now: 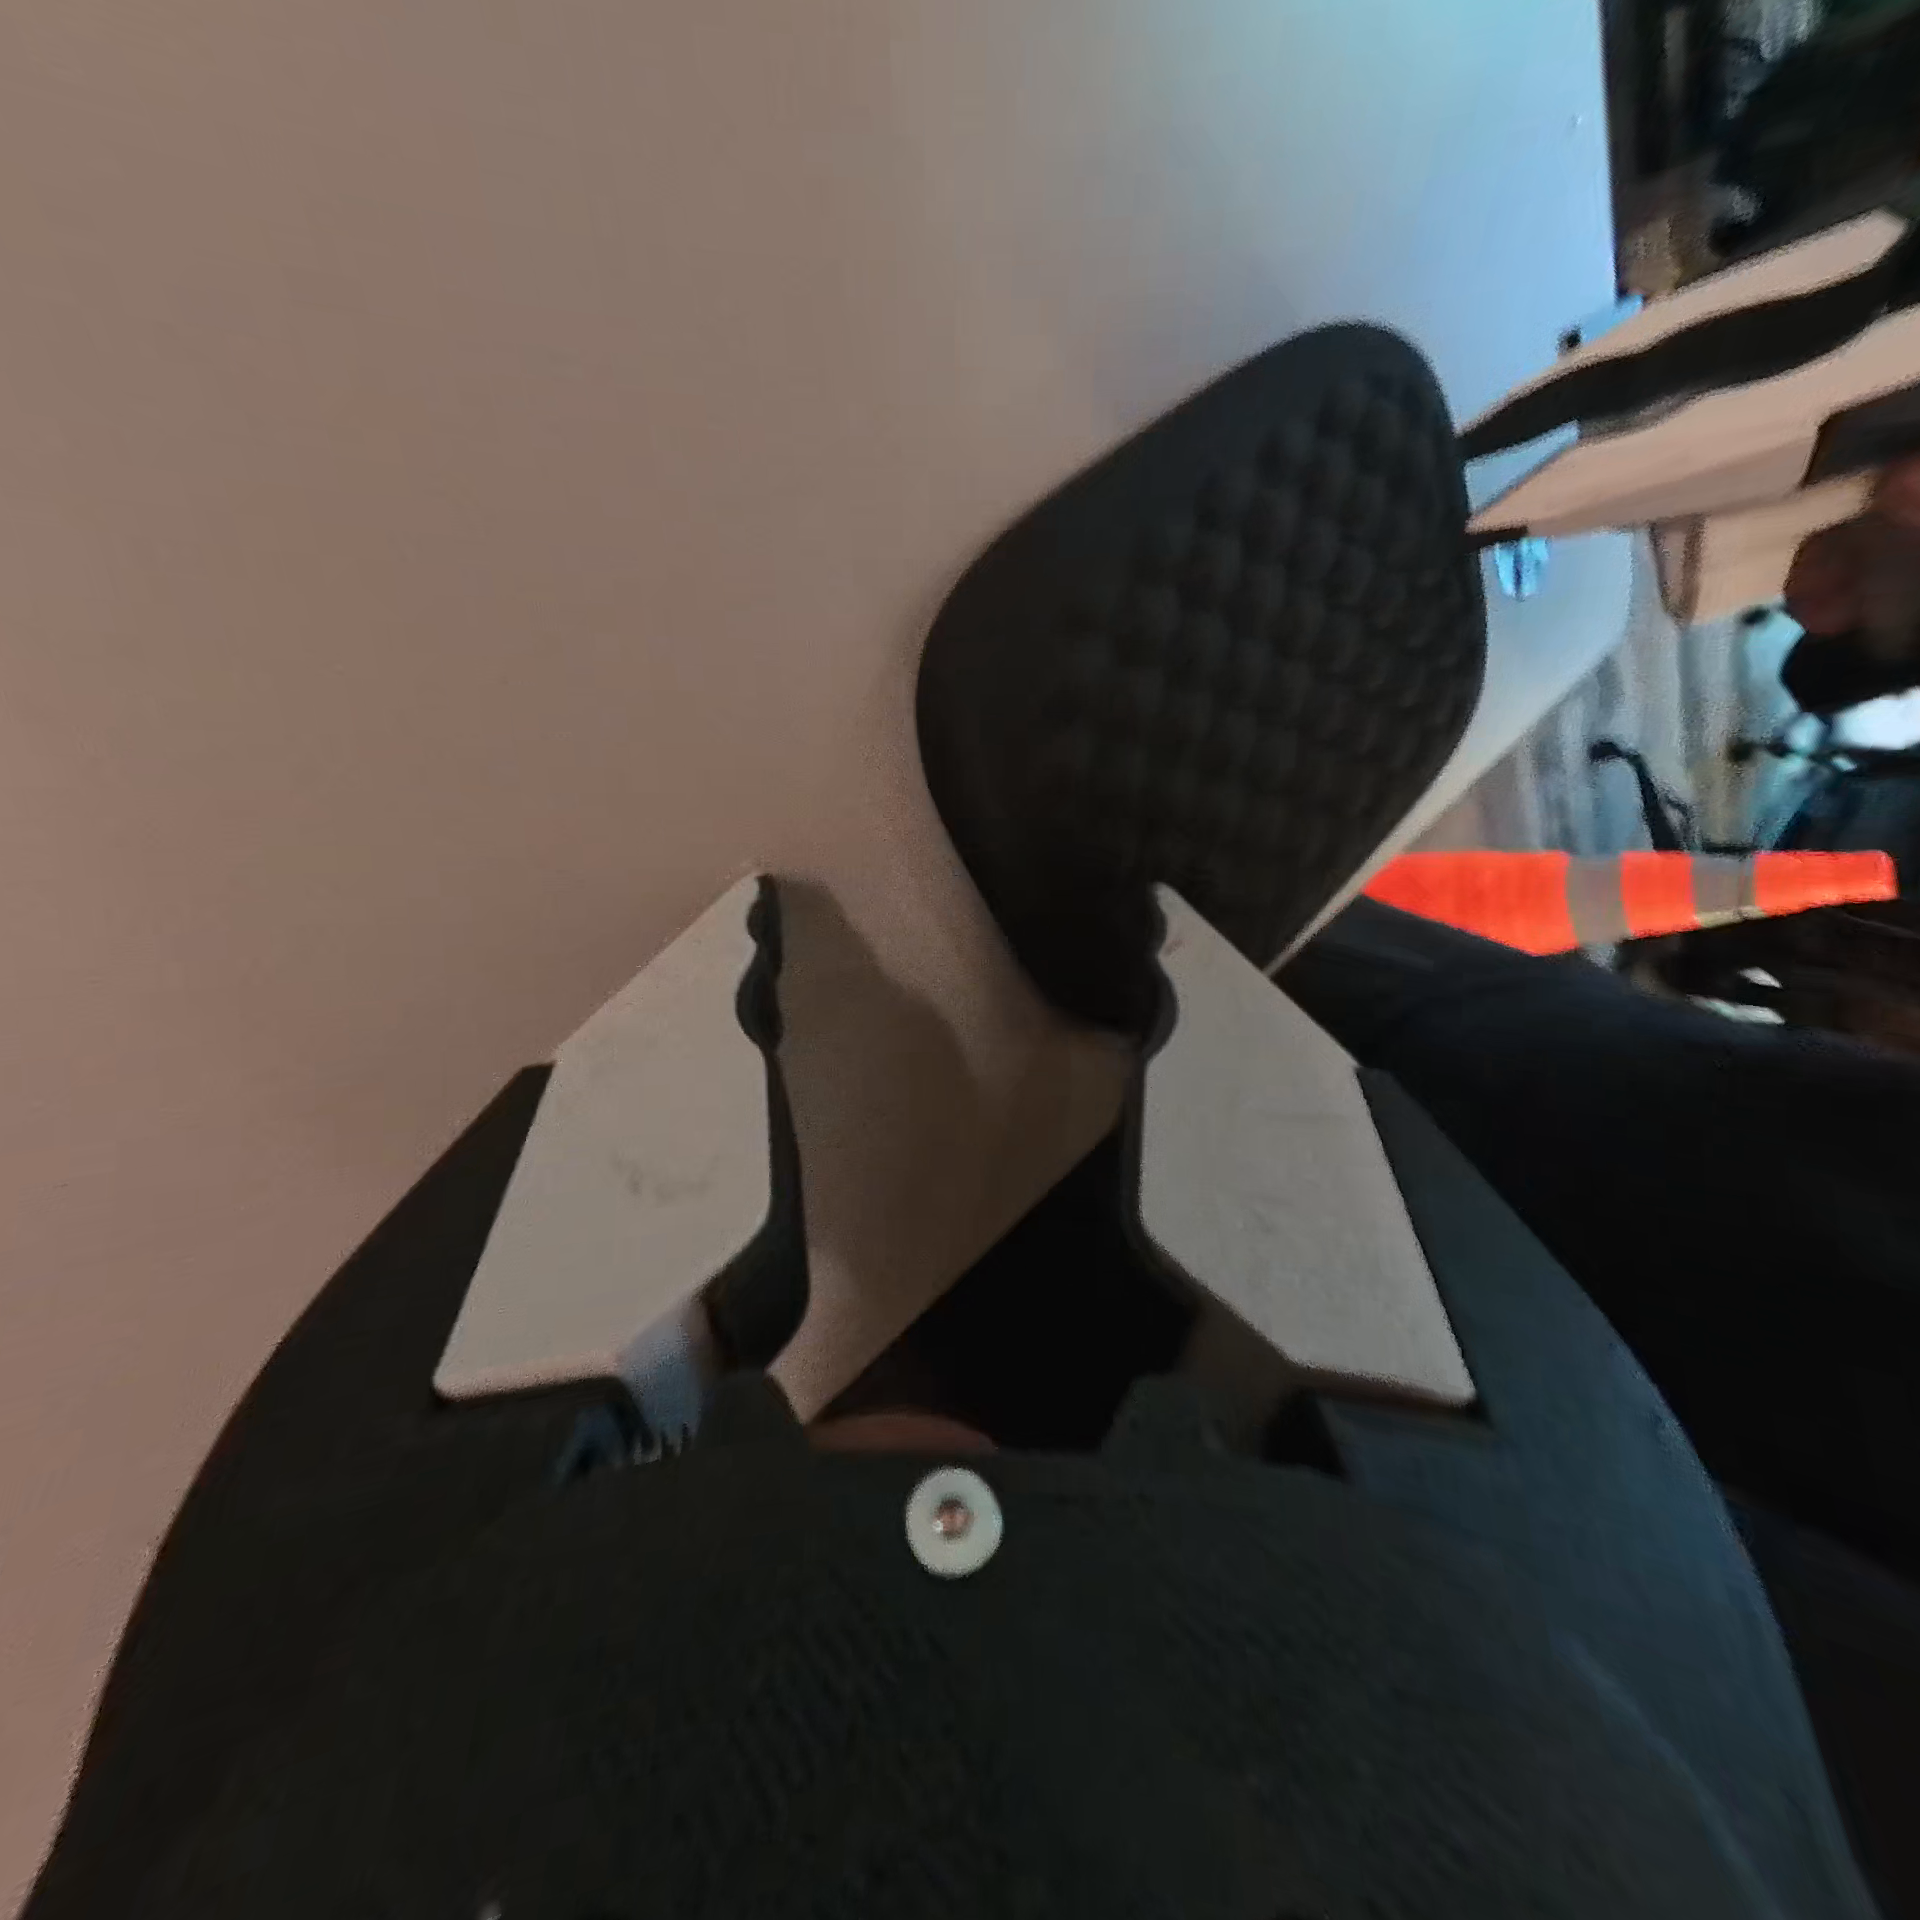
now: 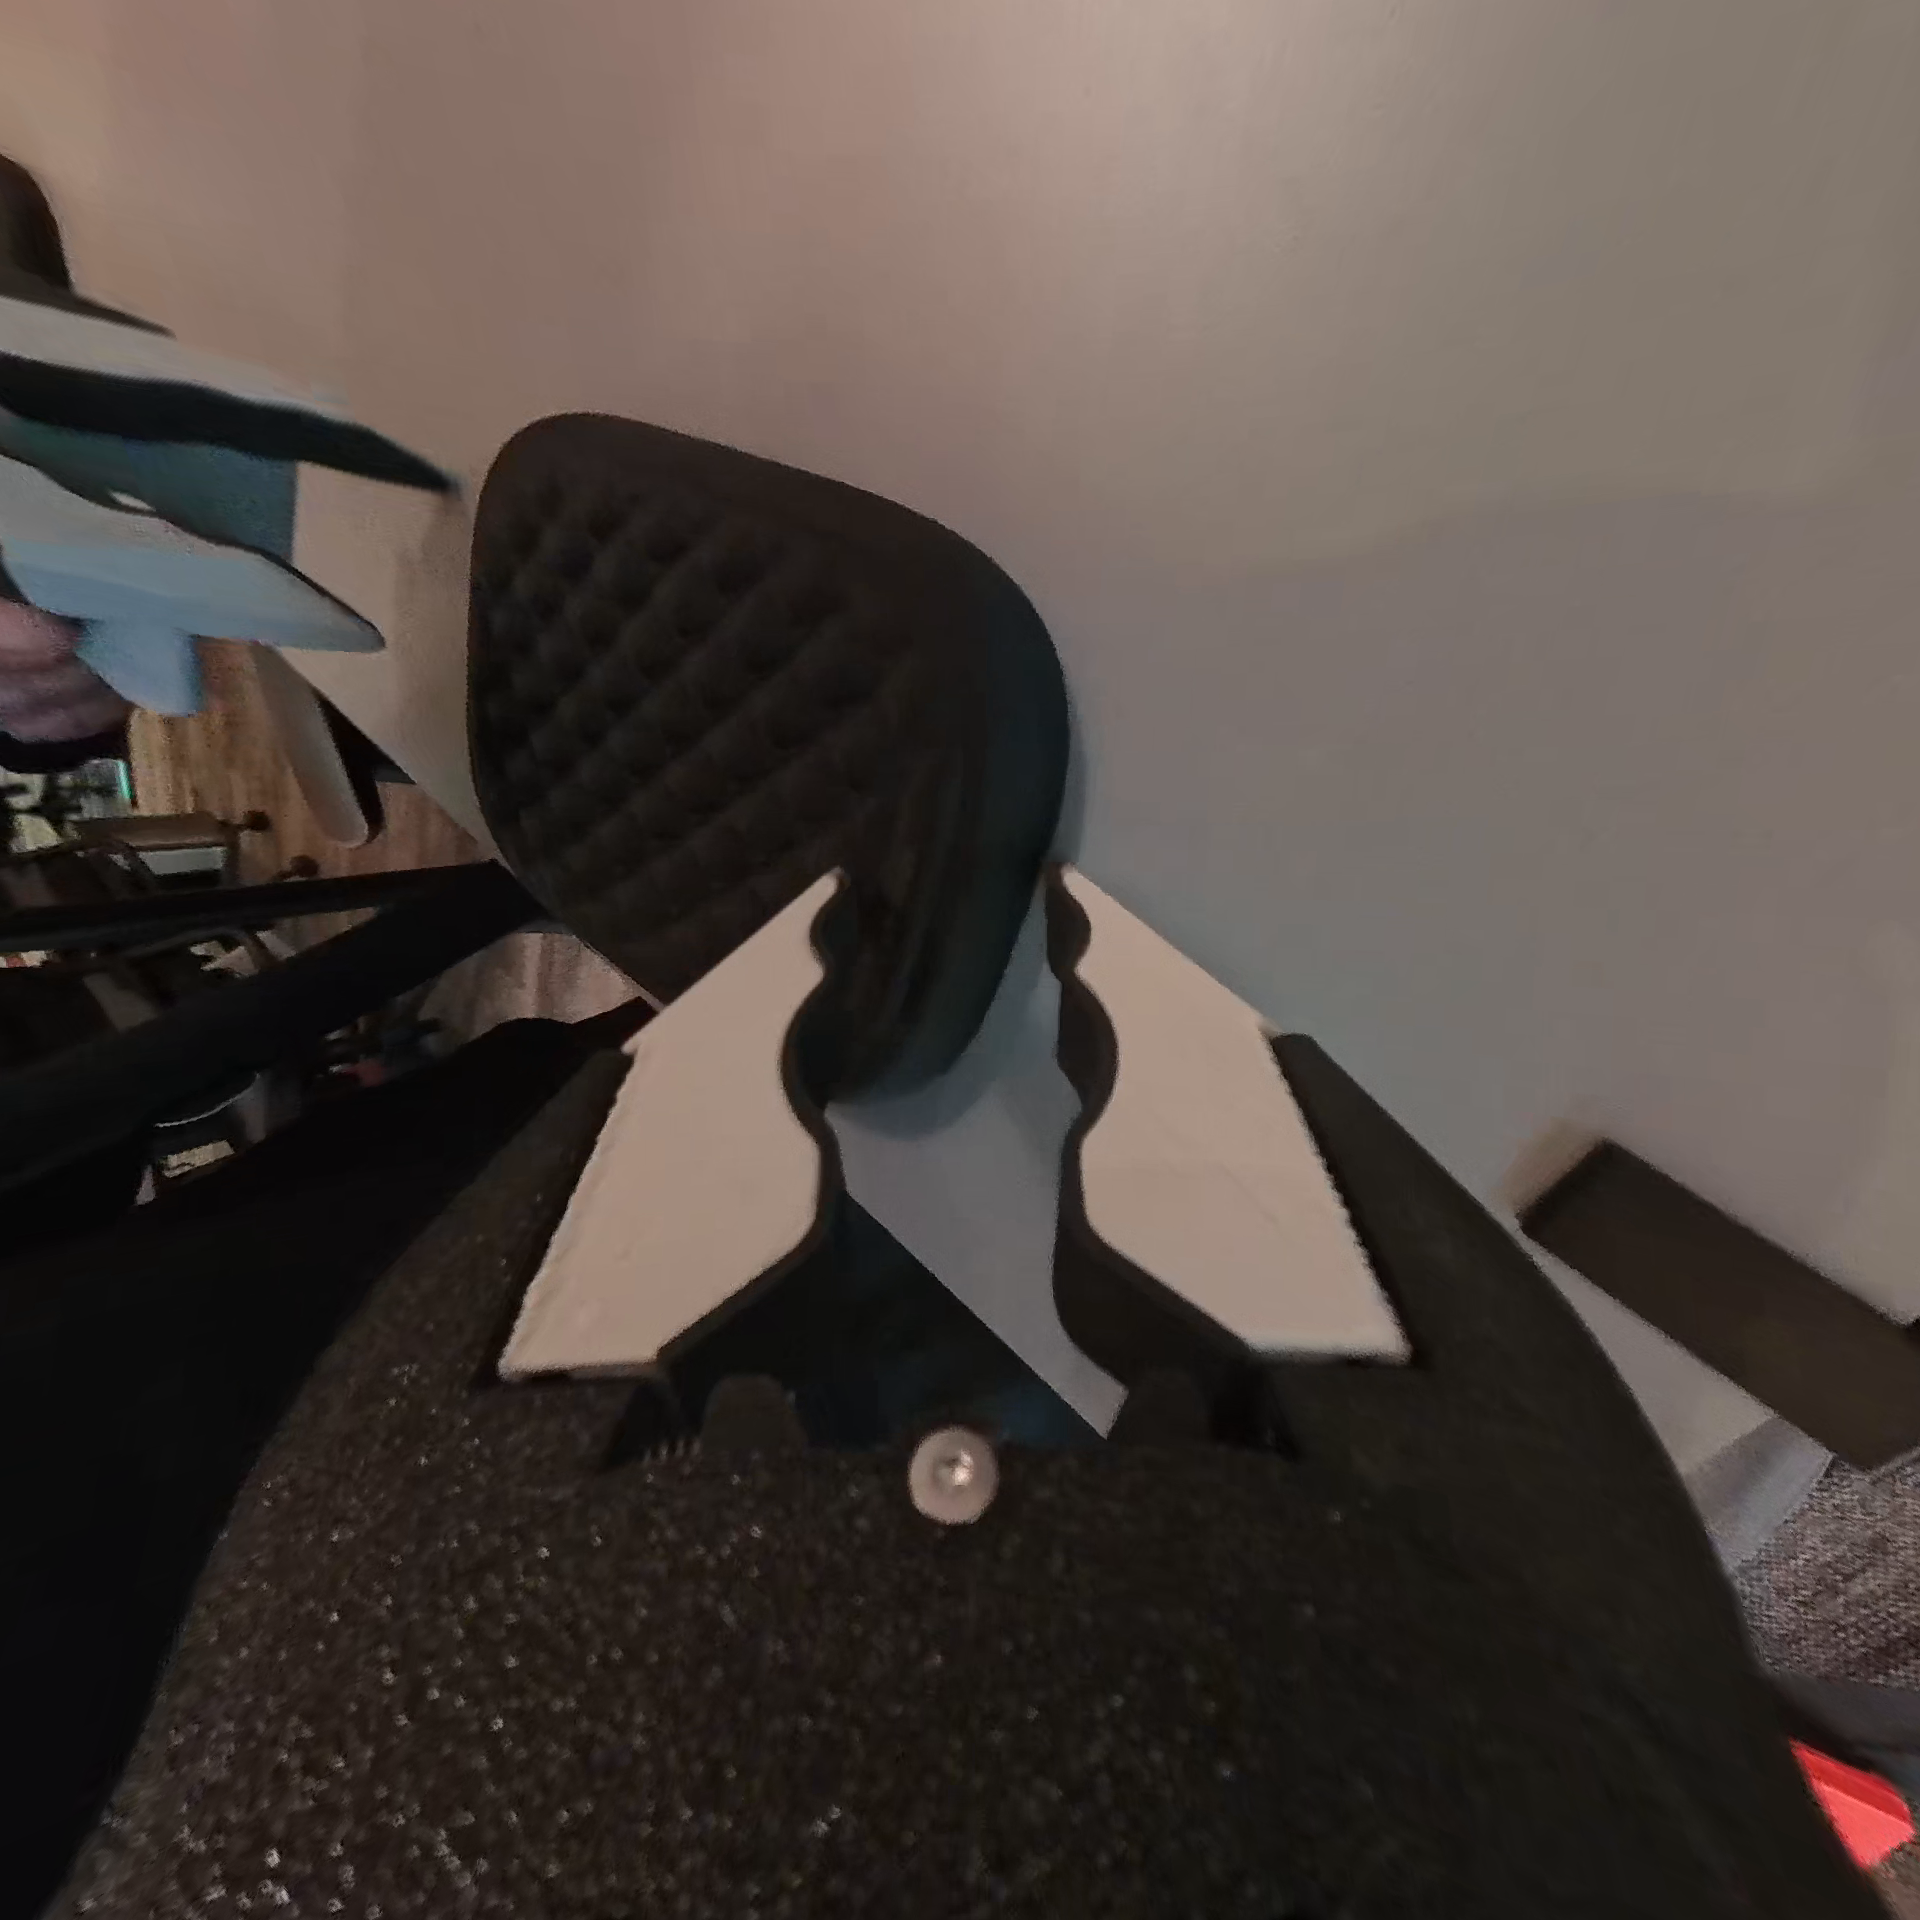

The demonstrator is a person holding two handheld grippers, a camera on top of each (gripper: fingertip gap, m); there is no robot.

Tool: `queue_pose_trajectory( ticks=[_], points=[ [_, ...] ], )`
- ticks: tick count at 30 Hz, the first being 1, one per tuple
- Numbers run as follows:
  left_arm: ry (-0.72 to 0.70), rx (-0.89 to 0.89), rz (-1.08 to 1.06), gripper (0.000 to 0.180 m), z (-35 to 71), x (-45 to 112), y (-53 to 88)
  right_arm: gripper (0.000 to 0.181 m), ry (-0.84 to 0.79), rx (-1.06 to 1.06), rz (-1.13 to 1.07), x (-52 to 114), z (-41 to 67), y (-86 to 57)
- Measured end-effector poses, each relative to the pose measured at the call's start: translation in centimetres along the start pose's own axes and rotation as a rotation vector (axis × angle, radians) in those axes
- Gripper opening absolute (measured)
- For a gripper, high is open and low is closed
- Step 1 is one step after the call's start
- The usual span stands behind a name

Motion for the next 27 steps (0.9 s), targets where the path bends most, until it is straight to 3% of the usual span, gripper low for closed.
queue_pose_trajectory(
  ticks=[3,6,9,12,17,25,26,27],
  points=[
    [0.123,-0.042,-0.168,0.049,-1.0,1.2,-1.3,0.033,-0.008,-0.017,-0.005,0.2,-0.1,0.2],
    [0.116,-0.035,-0.158,0.034,-0.5,2.0,-1.6,0.032,-0.025,-0.018,-0.023,0.0,0.0,-0.1],
    [0.087,-0.104,-0.236,0.051,0.3,2.1,-2.0,0.032,-0.039,-0.046,-0.019,-0.2,-0.2,-0.4],
    [0.059,0.012,-0.201,0.057,0.2,2.0,-2.3,0.033,-0.082,-0.118,-0.054,-0.7,0.3,0.3],
    [0.044,0.269,-0.128,0.053,-0.9,1.9,-1.9,0.030,-0.274,-0.200,-0.028,-3.3,2.0,2.7],
    [0.031,0.293,-0.137,0.055,-1.2,1.9,-2.0,0.031,-0.387,-0.247,0.072,-5.9,5.4,6.4],
    [0.031,0.298,-0.129,0.055,-1.2,1.8,-2.0,0.028,-0.404,-0.247,0.104,-6.2,5.9,7.1],
    [0.026,0.300,-0.129,0.055,-1.3,1.7,-2.0,0.000,-0.431,-0.278,0.198,-6.5,6.4,8.6]
  ],
)
Point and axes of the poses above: each gripper's, where its closed fingertips meet, x out along the fingers, z out of its top, y = z × x across the jaws, the point moved 5 cm from there along -x, back along the fingers, and after that the axes turned 12 degrees about -x, right-handed, at the moved point
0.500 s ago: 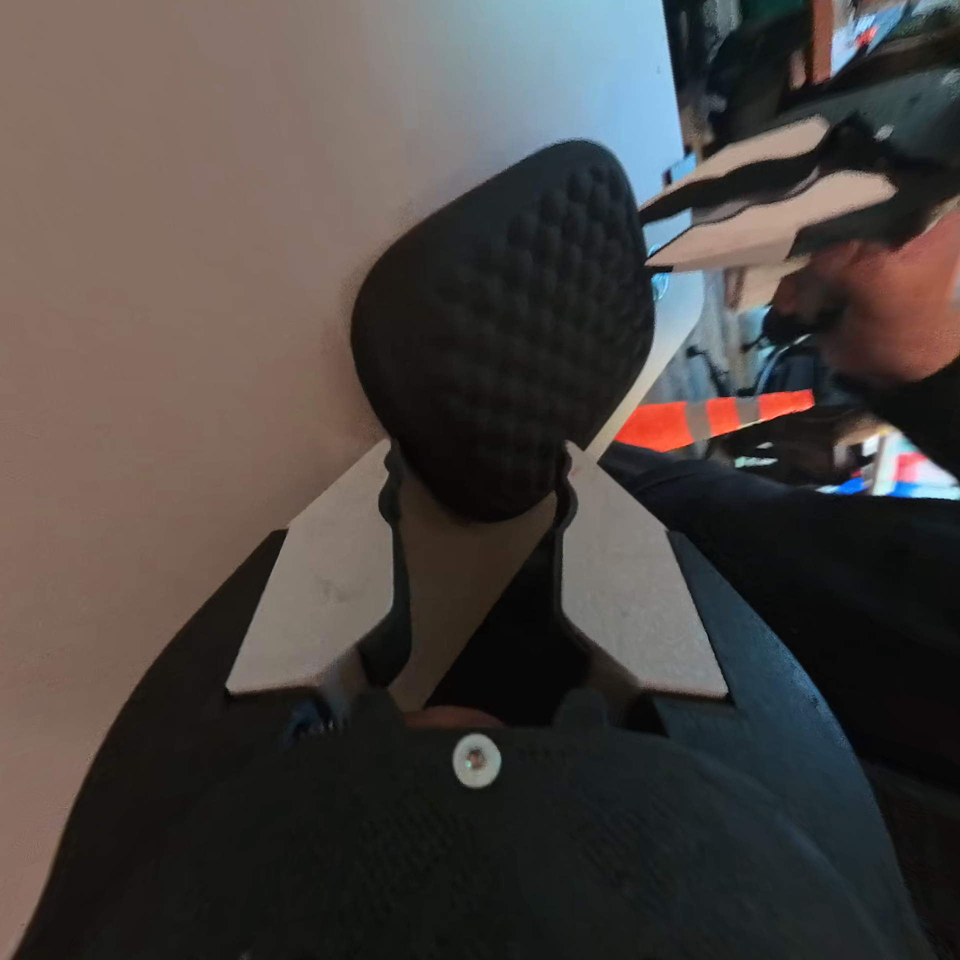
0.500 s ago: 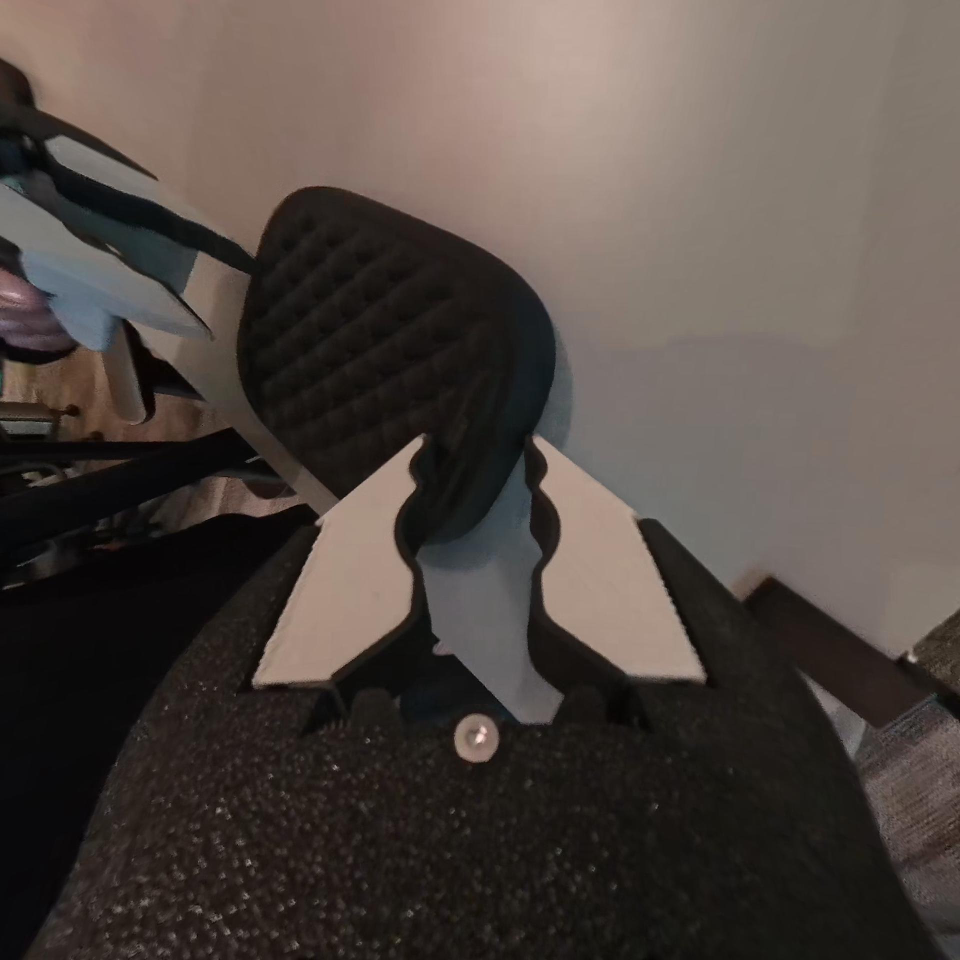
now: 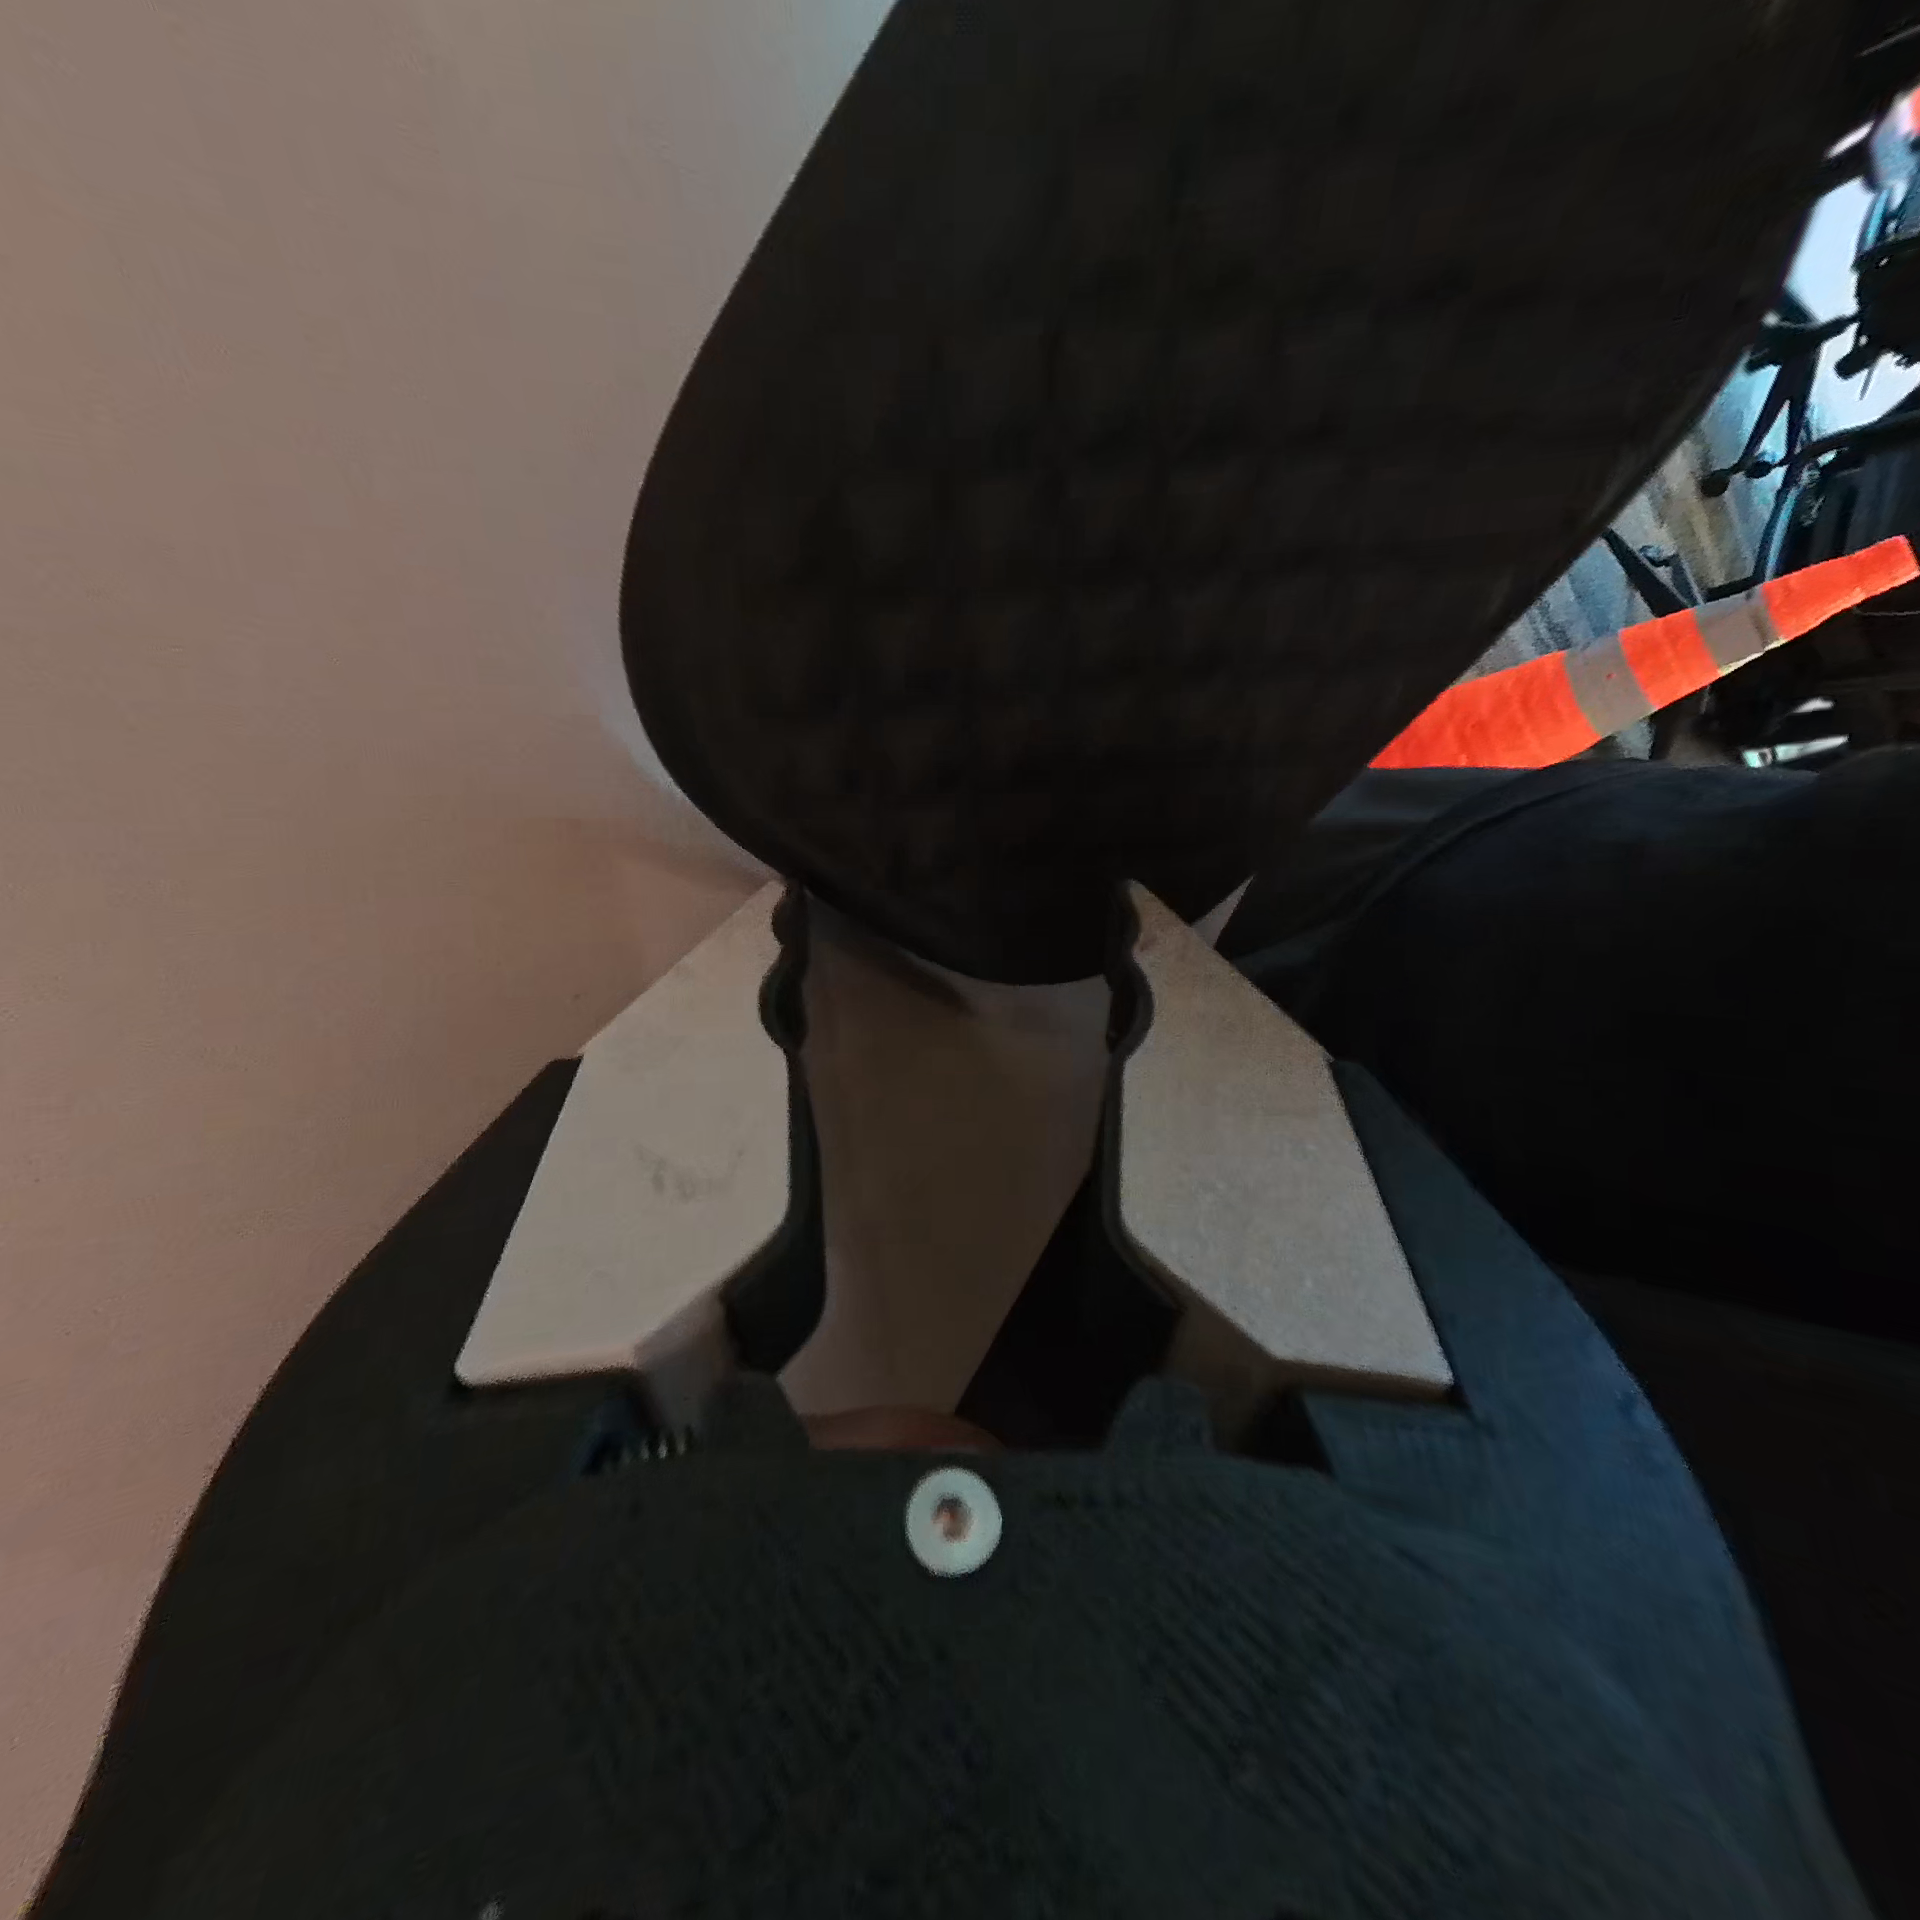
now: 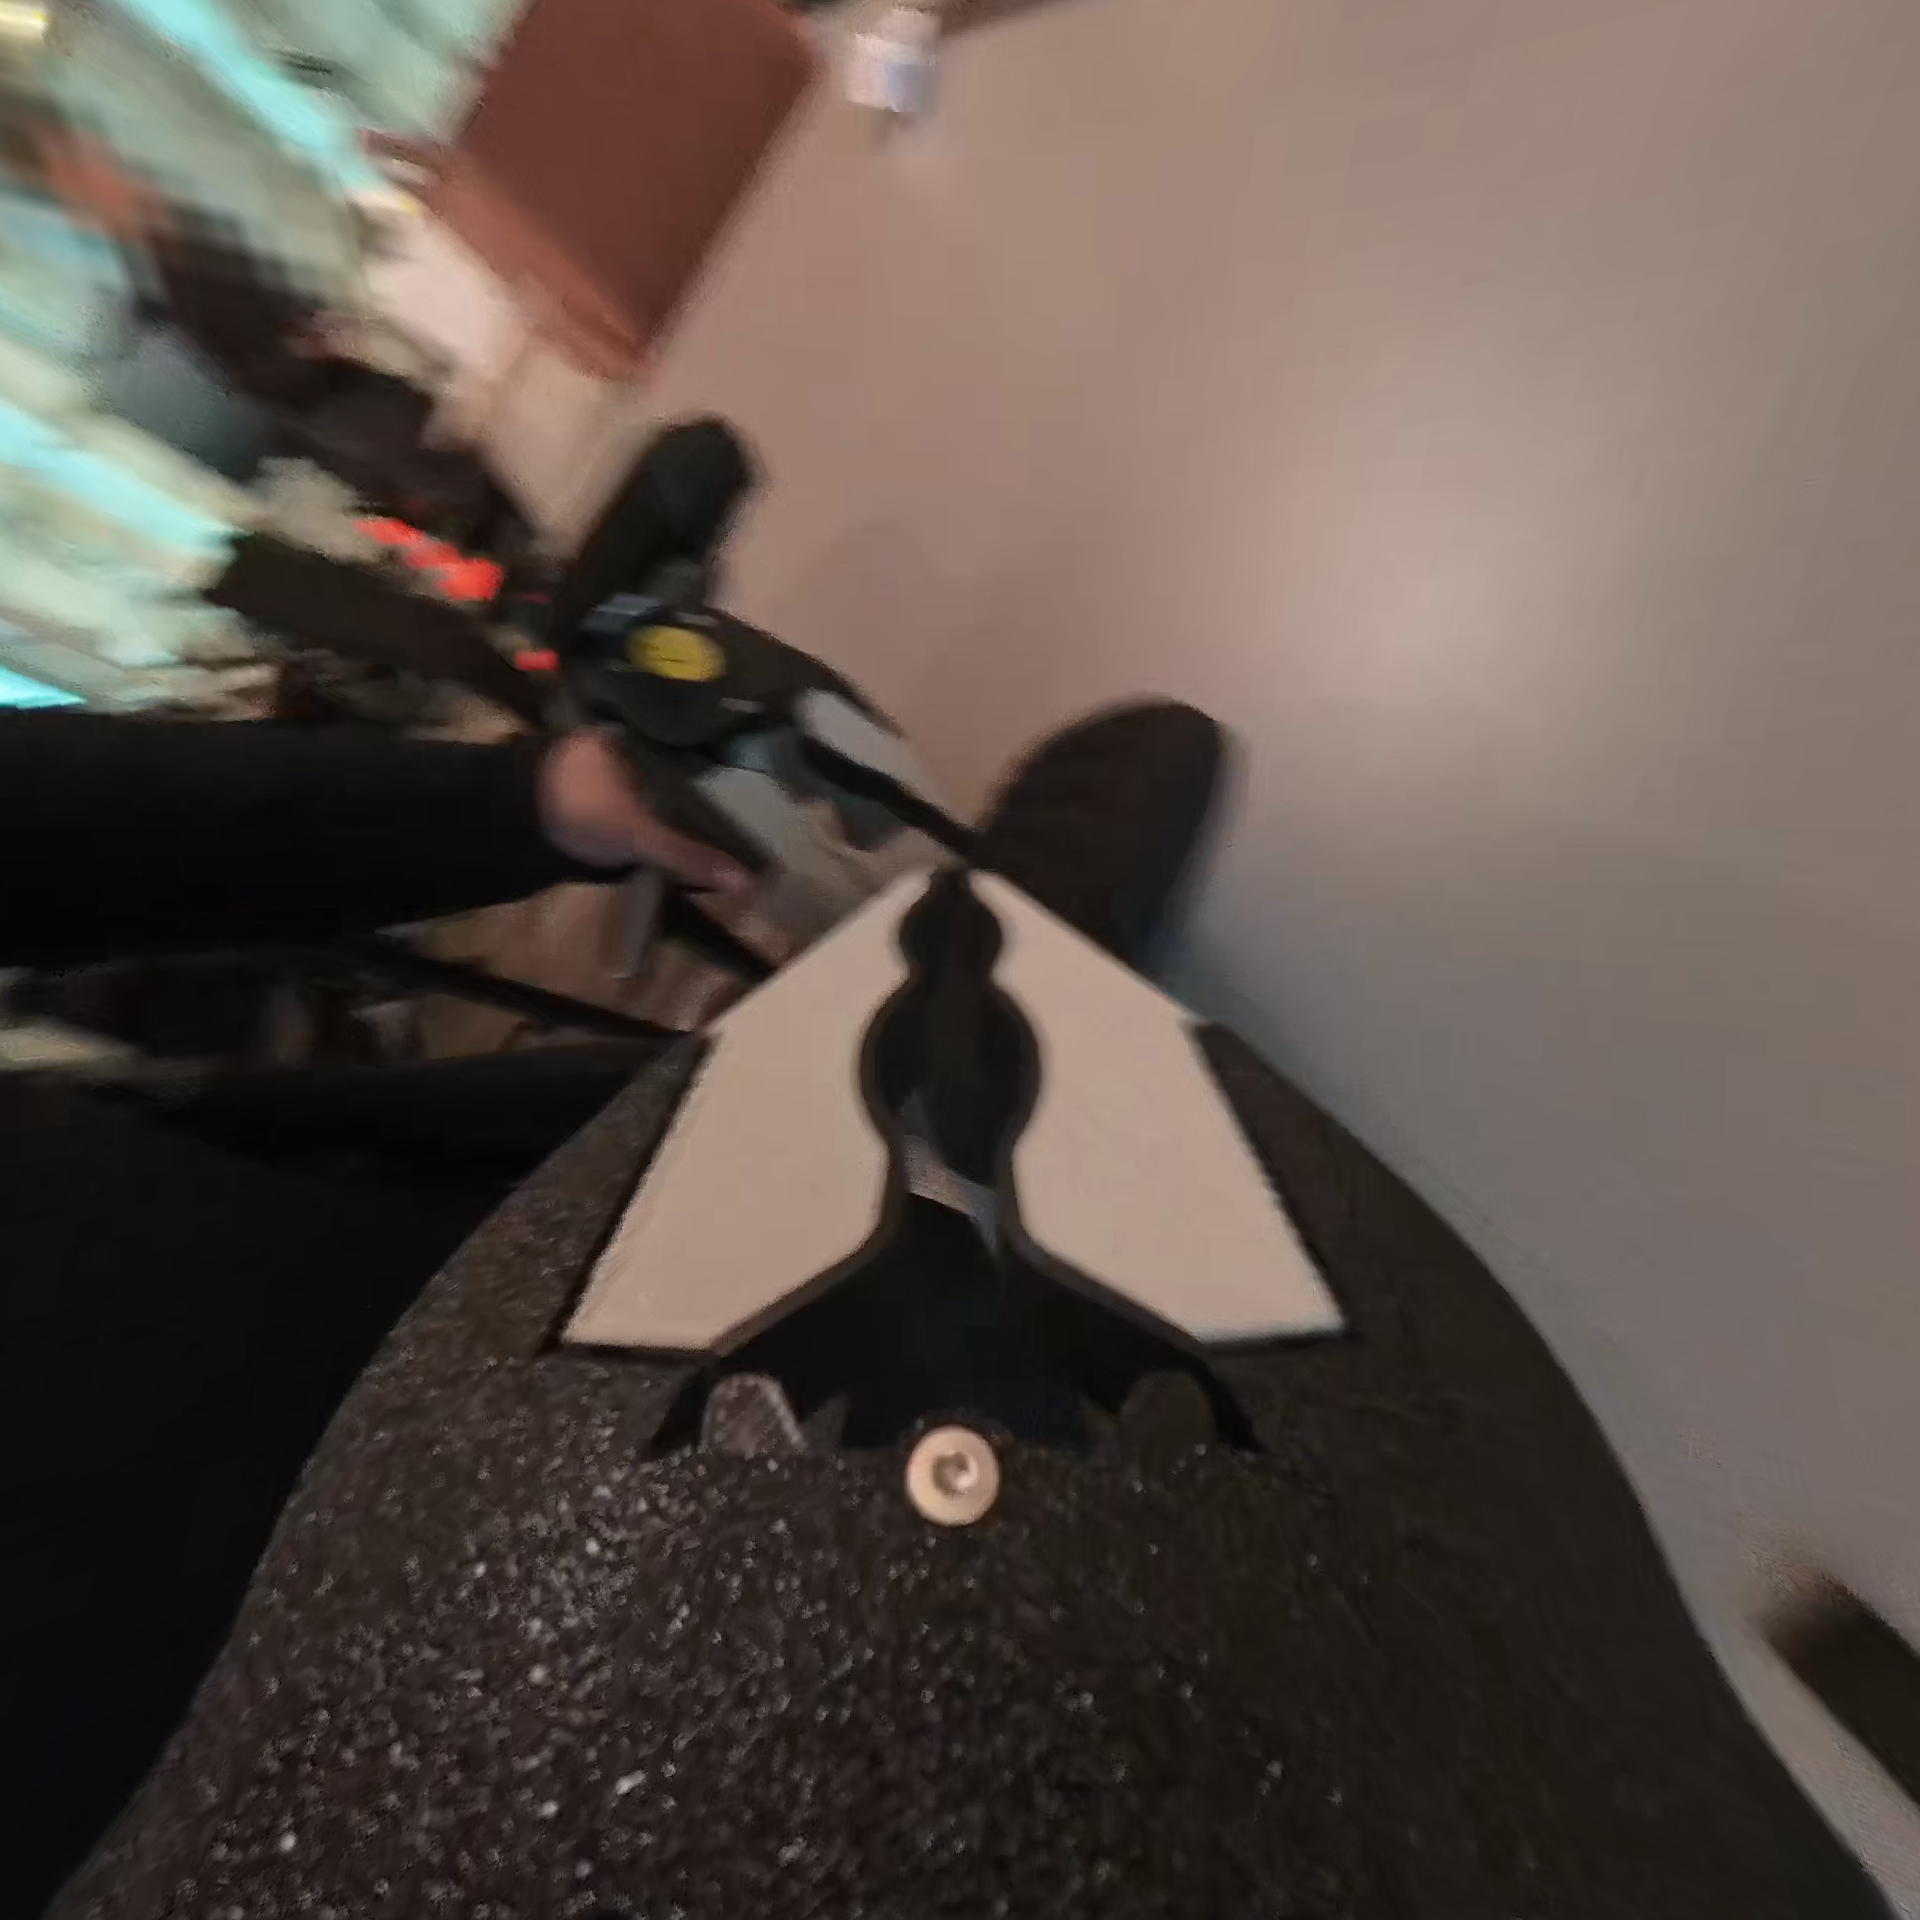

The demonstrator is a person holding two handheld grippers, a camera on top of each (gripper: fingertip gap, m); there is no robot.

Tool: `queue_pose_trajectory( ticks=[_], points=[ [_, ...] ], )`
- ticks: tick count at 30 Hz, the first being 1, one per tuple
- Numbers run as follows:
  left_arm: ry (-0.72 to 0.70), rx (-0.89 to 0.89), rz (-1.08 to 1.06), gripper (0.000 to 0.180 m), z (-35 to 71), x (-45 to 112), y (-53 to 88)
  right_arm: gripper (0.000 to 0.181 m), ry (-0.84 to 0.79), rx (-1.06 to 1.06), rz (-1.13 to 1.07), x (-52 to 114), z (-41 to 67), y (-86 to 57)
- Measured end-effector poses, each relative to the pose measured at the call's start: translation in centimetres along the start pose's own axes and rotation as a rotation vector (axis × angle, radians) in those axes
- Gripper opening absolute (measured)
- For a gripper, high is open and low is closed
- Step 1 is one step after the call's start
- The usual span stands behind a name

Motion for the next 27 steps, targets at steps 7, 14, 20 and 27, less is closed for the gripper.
queue_pose_trajectory(
  ticks=[7,14,20,27],
  points=[
    [-0.043,0.030,0.045,0.054,0.0,0.7,-0.5,0.009,0.189,-0.158,0.076,5.3,-0.3,4.4],
    [-0.103,0.240,0.190,0.075,0.8,-1.4,-2.1,0.033,0.340,-0.065,-0.264,1.7,-4.9,-2.3],
    [0.006,0.408,0.278,0.102,0.5,1.1,-2.8,0.036,0.386,0.193,-0.396,-0.9,-10.4,-6.3],
    [0.047,0.571,0.297,0.113,0.2,3.0,-3.7,0.024,0.350,0.285,-0.369,-0.5,-11.4,-6.5]
  ],
)
Point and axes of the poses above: each gripper's, where its closed fingertips meet, x out along the fingers, z out of its top, y = z × x across the jaws, the point moved 5 cm from there along -x, back along the fingers, and after that the axes turned 12 degrees about -x, right-handed, at the moved point
